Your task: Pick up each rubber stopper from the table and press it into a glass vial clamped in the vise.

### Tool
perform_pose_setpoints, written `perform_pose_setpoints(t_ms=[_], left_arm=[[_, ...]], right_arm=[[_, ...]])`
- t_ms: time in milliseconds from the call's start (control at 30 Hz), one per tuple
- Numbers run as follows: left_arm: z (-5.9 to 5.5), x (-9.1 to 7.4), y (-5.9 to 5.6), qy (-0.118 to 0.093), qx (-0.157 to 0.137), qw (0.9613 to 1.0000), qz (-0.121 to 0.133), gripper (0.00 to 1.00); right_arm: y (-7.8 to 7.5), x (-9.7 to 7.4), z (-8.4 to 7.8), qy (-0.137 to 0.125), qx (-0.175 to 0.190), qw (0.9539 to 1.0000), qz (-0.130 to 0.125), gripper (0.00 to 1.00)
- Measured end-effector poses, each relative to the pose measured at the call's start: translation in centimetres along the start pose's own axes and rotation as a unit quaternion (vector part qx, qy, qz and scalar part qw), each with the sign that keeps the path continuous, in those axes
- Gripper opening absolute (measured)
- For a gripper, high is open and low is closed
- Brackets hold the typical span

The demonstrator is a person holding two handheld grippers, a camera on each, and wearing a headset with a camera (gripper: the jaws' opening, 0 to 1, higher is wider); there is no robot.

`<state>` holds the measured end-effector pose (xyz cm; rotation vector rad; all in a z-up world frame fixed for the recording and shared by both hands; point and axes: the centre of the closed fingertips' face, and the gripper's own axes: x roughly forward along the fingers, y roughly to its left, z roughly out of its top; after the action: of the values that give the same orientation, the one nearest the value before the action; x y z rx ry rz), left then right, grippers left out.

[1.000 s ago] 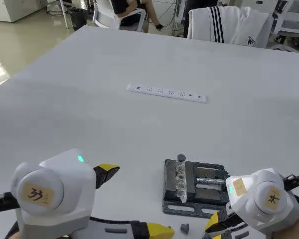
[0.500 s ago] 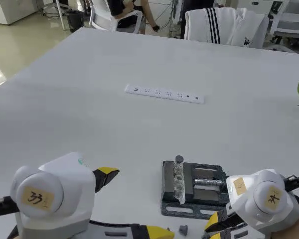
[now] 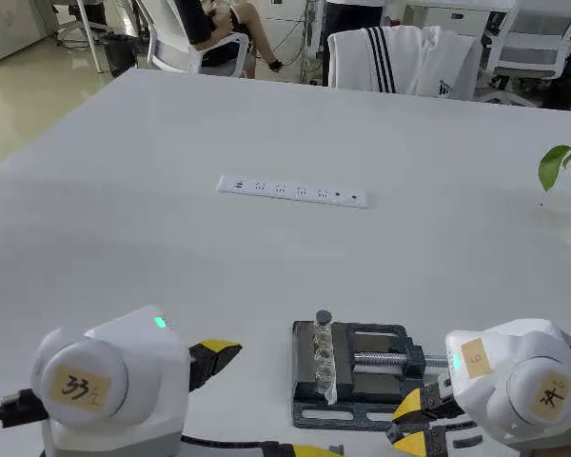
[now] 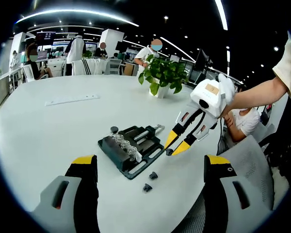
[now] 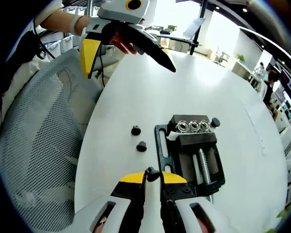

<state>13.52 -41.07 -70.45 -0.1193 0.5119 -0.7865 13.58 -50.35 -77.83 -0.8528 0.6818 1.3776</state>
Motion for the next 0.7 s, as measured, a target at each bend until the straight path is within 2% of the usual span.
perform_pose_setpoints(t_ms=[67,233,400,567,633,700], left_arm=[[0.0,0.4,-0.1,0.002,-0.009,0.9999,-0.004,0.9],[0.4,1.3,-0.9,-0.003,-0.056,0.9982,-0.023,0.85],[0.1,2.3,-1.4,0.004,-0.099,0.9941,-0.043,0.79],[-0.1,3.3,-2.4,0.015,-0.142,0.9876,-0.066,0.72],[0.0,3.7,-2.4,0.015,-0.158,0.985,-0.067,0.7],[0.0,4.0,-2.3,0.014,-0.186,0.98,-0.069,0.68]], right_arm=[[-0.3,-0.4,0.2,-0.001,0.0,0.9999,-0.012,0.06],[-0.6,-1.4,1.0,-0.008,-0.004,0.9994,-0.033,0.06],[-0.8,-2.2,1.9,-0.013,-0.014,0.9988,-0.045,0.06],[-0.9,-2.8,3.0,-0.017,-0.028,0.9976,-0.06,0.06],[-0.9,-3.0,3.4,-0.022,-0.032,0.9971,-0.065,0.06],[-0.9,-3.1,3.6,-0.022,-0.036,0.9968,-0.068,0.06]])
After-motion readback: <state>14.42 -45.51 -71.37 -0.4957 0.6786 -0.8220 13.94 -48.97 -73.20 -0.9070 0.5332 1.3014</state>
